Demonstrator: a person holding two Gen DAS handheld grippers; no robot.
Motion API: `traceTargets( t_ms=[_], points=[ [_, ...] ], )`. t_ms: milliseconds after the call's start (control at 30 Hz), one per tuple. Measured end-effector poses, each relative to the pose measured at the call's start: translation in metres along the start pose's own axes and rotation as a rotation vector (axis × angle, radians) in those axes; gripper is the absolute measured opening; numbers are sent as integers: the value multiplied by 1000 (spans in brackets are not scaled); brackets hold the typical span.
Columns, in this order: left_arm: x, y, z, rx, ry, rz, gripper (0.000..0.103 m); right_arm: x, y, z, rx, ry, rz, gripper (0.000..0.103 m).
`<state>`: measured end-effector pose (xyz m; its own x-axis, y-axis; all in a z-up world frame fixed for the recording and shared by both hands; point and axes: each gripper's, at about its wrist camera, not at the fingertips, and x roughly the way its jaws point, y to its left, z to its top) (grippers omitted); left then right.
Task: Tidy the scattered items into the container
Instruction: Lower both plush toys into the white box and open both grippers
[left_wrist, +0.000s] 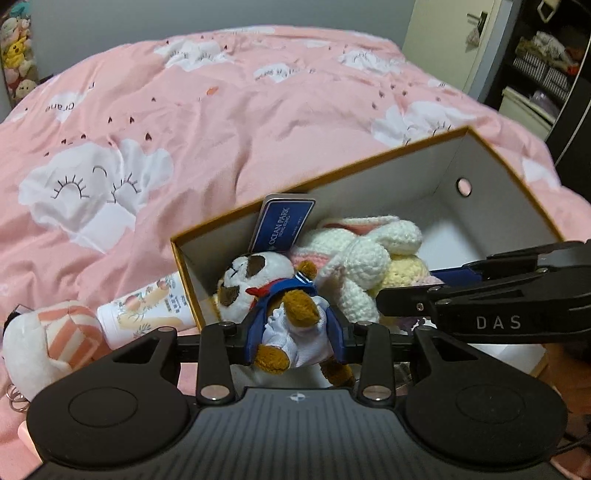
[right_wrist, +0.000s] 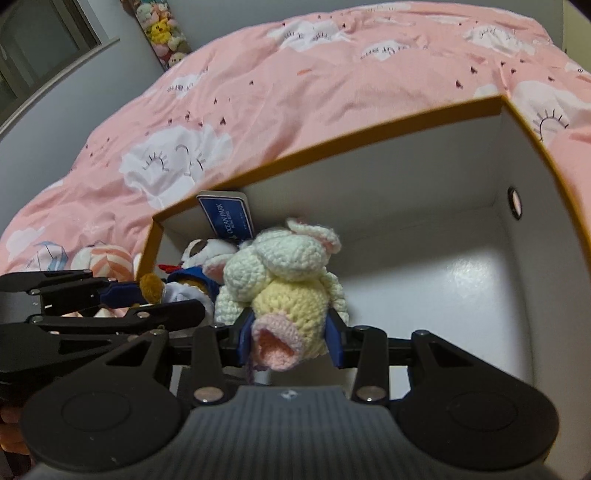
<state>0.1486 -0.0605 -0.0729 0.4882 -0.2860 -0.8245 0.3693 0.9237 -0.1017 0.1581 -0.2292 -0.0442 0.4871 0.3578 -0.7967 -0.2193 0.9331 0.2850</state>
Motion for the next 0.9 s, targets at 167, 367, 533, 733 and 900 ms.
traceTargets(
  t_ms=[167, 367, 533, 733, 900],
  points=[
    [9, 3, -3, -5, 32, -12, 46, 10, 0, -1, 2, 45, 9, 45],
    [21, 1, -6, 13, 76, -8, 47, 20, -3, -5, 12, 109, 13, 47],
    [14, 2, -9, 13, 58, -19, 49, 19, -6, -6, 15, 124, 39, 52],
    [-8, 6, -9, 18, 11, -13, 54, 3, -3, -3, -35, 98, 62, 58],
    [-21, 8, -7, 7, -21, -32, 48, -5, -7, 3, -46, 74, 51, 57]
  ],
)
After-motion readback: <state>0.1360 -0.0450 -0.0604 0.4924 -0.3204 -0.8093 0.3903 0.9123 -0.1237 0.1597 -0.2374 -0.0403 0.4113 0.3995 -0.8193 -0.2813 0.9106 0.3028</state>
